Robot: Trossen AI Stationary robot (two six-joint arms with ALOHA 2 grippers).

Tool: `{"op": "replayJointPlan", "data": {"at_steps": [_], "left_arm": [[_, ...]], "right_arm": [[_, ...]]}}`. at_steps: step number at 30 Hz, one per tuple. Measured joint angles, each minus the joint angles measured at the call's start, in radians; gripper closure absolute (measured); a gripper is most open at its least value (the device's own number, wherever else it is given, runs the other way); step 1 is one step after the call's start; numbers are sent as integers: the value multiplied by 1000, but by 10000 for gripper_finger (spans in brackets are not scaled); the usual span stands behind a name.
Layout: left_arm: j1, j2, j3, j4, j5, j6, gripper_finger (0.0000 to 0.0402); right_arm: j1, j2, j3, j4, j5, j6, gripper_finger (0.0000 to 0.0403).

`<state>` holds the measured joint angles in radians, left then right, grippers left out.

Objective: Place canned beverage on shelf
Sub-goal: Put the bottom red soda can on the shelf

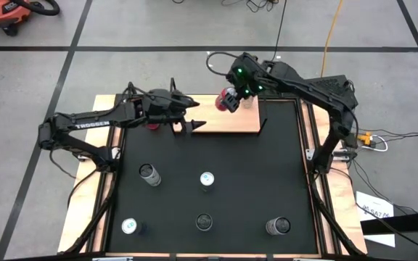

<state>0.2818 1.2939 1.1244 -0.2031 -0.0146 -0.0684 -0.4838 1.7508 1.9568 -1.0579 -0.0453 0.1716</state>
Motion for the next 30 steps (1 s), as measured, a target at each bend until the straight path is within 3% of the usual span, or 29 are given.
{"op": "replayJointPlan", "data": {"at_steps": [13, 24, 30], "left_arm": [[0, -46, -1, -120, -47, -35, 16], [0, -46, -1, -147, -73, -57, 16], [0, -46, -1, -147, -78, -51, 16]], "right_arm": [[-83, 209, 0, -7, 52, -214, 110], [-157, 248, 0, 81, 43, -304, 110], [-189, 261, 0, 80, -59, -332, 108]]}}
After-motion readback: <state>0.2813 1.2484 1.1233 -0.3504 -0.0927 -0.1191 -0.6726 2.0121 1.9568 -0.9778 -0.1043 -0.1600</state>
